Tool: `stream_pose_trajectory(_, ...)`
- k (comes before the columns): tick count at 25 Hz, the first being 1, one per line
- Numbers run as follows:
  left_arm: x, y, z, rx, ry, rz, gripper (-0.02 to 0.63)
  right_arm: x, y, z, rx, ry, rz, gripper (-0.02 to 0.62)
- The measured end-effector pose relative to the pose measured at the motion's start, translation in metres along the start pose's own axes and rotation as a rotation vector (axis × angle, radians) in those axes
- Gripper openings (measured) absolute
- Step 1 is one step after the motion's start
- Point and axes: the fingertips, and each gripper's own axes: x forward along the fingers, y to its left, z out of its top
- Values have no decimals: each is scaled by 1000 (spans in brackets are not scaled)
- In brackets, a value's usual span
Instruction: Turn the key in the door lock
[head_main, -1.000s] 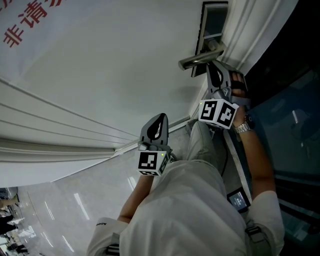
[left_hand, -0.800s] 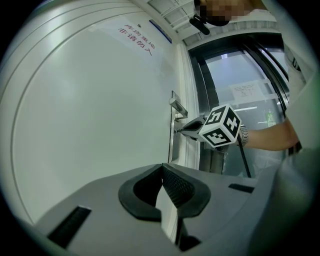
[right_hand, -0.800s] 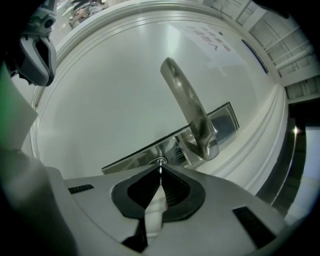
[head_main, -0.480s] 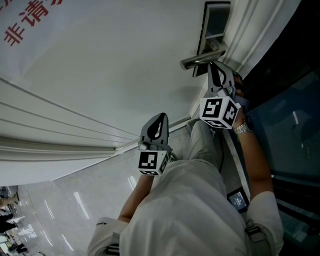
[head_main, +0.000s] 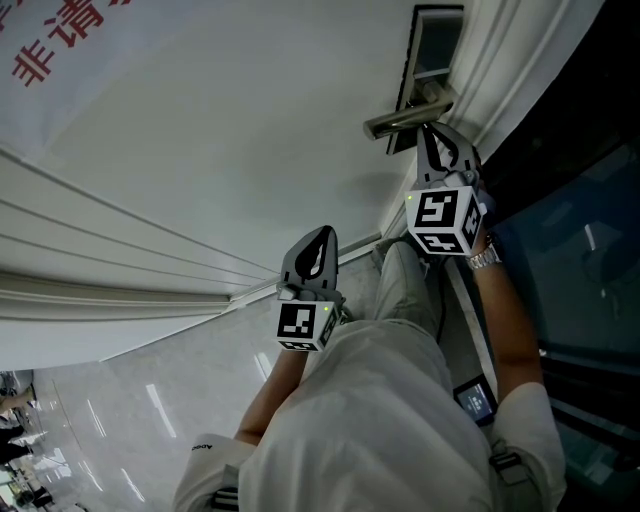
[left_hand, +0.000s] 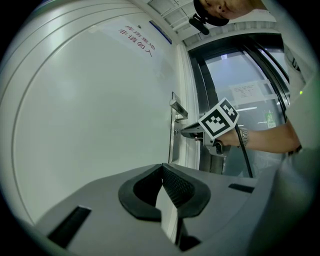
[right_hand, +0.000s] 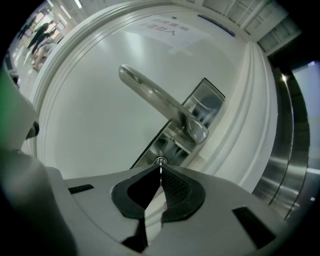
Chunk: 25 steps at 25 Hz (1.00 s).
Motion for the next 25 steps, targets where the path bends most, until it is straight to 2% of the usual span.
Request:
stream_pose_trajectory(4, -1, 2, -3, -2, 12, 0, 9, 2, -2, 1, 208, -8, 67, 11)
stream_pose_trajectory(11, 0, 1, -3, 0, 10, -10, 9, 1, -4, 0, 322, -10, 90, 11)
stream_pose_trajectory(18, 2, 4, 1, 1, -5, -11, 9, 3, -8, -4, 651, -24, 193, 11)
stream_pose_trajectory(25, 3, 4, -1, -2, -2, -14, 9, 3, -10, -5, 867, -34, 250, 11)
